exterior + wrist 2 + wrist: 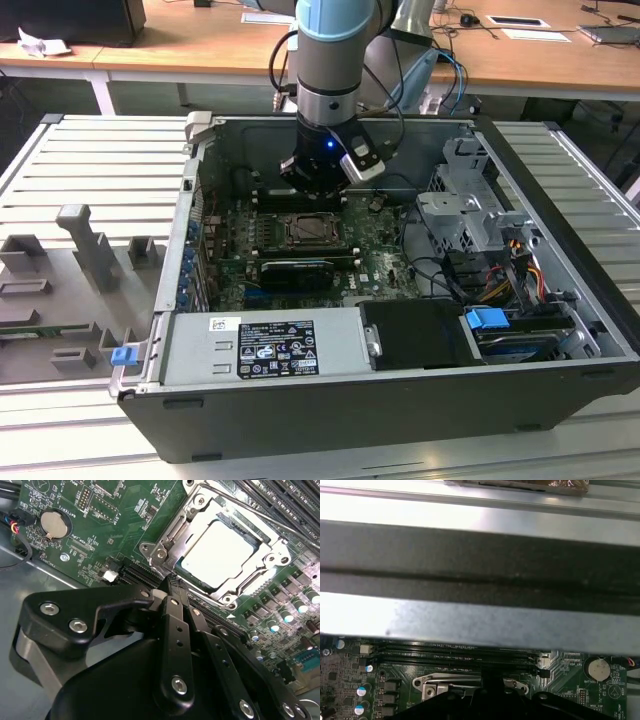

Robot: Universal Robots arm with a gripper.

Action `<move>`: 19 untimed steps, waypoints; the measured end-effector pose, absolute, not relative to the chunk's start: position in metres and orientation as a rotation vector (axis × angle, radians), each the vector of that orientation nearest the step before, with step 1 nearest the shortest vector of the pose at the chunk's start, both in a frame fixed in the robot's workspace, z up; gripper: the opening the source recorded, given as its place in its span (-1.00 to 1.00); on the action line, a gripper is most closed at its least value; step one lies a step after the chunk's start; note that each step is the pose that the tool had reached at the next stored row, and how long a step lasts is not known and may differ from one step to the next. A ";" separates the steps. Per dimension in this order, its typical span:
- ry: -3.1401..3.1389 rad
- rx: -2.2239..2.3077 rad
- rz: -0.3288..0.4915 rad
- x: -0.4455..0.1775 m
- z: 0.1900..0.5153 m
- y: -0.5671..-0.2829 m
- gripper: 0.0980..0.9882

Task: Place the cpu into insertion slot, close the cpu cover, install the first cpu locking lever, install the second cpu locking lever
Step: 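Install the second cpu locking lever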

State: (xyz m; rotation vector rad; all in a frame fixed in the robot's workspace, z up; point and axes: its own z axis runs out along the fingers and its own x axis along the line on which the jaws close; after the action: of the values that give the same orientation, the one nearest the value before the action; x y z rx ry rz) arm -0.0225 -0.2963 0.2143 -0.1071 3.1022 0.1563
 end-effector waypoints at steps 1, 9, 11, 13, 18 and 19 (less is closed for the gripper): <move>3.102 -0.107 0.156 -0.022 0.214 -0.297 -0.98; 3.102 -0.107 0.156 -0.022 0.214 -0.299 -0.98; 3.102 -0.107 0.156 -0.023 0.215 -0.299 -0.98; 3.102 -0.107 0.156 -0.022 0.215 -0.299 -0.98; 3.102 -0.107 0.156 -0.022 0.216 -0.302 -0.98; 3.102 -0.107 0.156 -0.022 0.215 -0.303 -0.98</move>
State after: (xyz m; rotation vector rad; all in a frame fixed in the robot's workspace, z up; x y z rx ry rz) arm -0.0225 -0.3026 0.2155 -0.1072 3.1022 0.1563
